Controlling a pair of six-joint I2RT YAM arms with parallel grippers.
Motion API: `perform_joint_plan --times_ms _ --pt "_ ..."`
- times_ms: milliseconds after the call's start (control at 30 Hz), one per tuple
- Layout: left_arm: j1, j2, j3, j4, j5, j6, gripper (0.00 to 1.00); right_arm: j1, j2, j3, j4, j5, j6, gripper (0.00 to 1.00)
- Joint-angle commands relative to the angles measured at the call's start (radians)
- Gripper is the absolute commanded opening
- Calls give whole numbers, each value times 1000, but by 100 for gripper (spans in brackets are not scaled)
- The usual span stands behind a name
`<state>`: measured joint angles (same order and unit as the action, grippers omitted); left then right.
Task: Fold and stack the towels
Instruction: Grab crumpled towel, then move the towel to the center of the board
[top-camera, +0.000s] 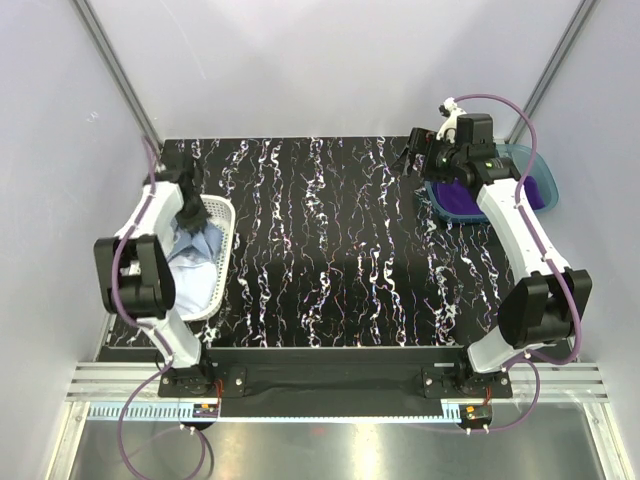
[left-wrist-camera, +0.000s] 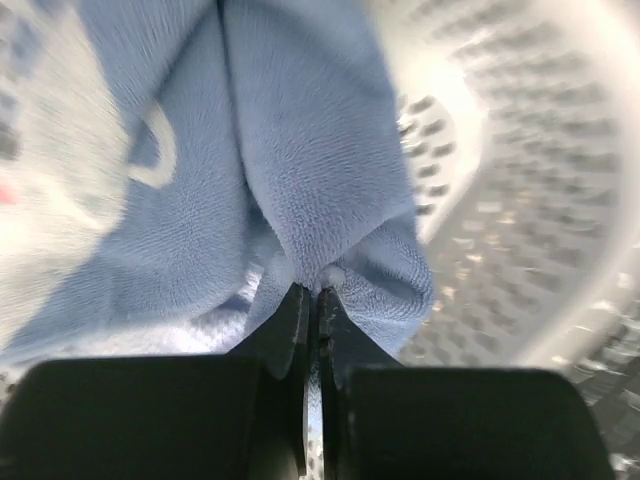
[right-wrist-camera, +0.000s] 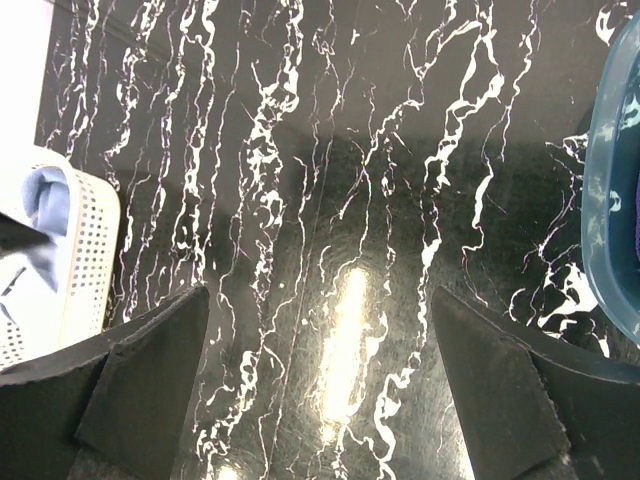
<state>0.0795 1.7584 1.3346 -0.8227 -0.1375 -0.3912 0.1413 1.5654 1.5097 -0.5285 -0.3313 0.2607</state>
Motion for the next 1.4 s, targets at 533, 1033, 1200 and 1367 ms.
perform_joint_plan --times_ms 533,1033,1200,1367 --pt "-545 -382 422 241 690 -161 0 -2 -172 60 -68 -28 43 100" --pt "-834 -418 -483 672 642 -253 13 -2 -252 -256 -71 35 49 100" --pt "-882 -447 -451 607 601 -227 40 0 -179 -275 -24 -37 89 97" --pt "-862 -517 -255 287 305 -126 63 66 -62 -275 45 -5 91 83"
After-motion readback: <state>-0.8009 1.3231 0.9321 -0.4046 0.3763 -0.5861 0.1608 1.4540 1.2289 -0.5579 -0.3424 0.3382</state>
